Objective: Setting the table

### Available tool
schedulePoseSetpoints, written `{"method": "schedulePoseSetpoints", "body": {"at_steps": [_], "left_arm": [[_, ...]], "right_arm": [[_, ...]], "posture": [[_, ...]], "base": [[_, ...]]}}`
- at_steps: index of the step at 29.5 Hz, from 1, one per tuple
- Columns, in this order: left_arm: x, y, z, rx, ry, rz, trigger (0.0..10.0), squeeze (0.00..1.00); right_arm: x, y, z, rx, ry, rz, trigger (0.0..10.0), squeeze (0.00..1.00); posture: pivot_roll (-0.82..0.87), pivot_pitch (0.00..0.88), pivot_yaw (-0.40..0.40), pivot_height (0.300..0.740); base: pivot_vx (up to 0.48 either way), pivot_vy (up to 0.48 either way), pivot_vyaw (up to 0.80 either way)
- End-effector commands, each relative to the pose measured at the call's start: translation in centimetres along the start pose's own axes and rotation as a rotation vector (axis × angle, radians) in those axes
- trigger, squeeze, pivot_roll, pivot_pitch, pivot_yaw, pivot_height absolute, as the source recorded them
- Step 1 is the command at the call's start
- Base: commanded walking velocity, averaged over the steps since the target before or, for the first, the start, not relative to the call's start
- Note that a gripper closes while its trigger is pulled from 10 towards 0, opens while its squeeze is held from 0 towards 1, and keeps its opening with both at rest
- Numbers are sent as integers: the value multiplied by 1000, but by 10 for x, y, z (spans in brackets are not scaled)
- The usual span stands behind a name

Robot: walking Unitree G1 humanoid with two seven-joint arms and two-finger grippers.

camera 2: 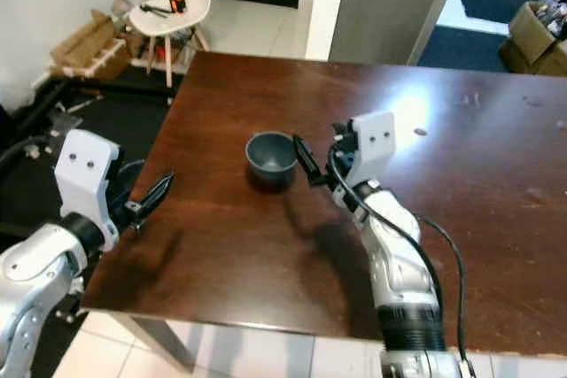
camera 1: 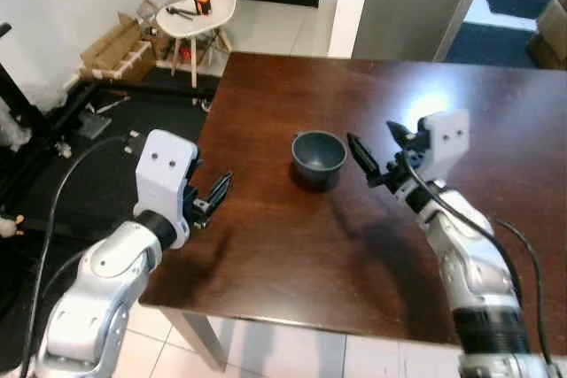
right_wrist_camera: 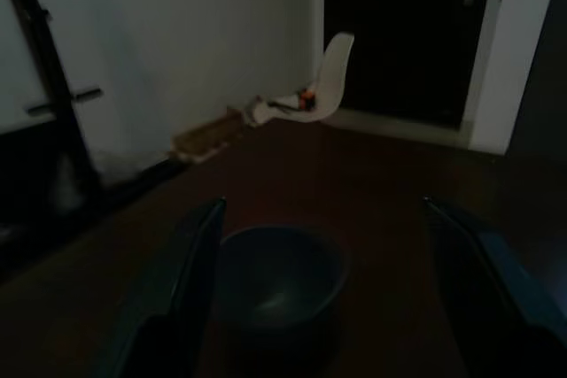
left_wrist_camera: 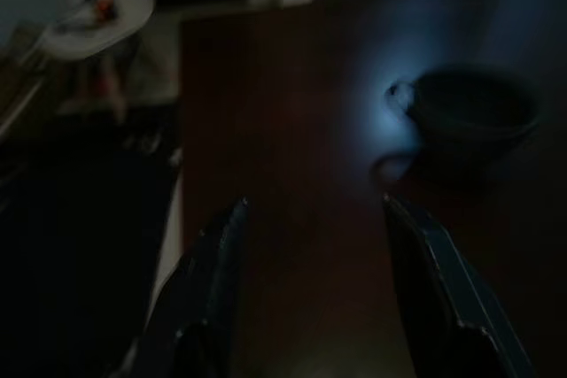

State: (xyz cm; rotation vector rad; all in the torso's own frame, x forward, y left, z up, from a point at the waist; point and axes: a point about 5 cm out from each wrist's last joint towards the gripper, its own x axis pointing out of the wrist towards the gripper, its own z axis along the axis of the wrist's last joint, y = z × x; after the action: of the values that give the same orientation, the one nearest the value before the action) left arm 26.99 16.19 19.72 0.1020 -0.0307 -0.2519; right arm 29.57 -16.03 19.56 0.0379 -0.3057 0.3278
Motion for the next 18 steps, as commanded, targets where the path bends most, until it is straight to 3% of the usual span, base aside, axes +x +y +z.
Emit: {"method": "schedulePoseSetpoints", "body": {"at_steps": [1,8,13,18], "left_arm": [[-2,0,-4,-6,2,16,10000,0],[-8,-3,-24,6,52,20,10000,0],[-8,-3,-32,6,63,37,10000,0],[-11,-7,-45,-10,80,51,10000,0]], "right_arm": [[-8,6,1,-4,-1,-31,10000,0],[-36,18,-16,1,79,-63,10000,0],[-47,16,-22,-8,130,-86,10000,0],[-68,16,-41,-51,248,-108,10000,0]], "posture": [[-58,7,88,740],[-87,0,96,740],[-86,0,96,740],[-79,0,90,740]], "base": [[0,0,0],[0,0,0],[0,0,0],[0,0,0]]}}
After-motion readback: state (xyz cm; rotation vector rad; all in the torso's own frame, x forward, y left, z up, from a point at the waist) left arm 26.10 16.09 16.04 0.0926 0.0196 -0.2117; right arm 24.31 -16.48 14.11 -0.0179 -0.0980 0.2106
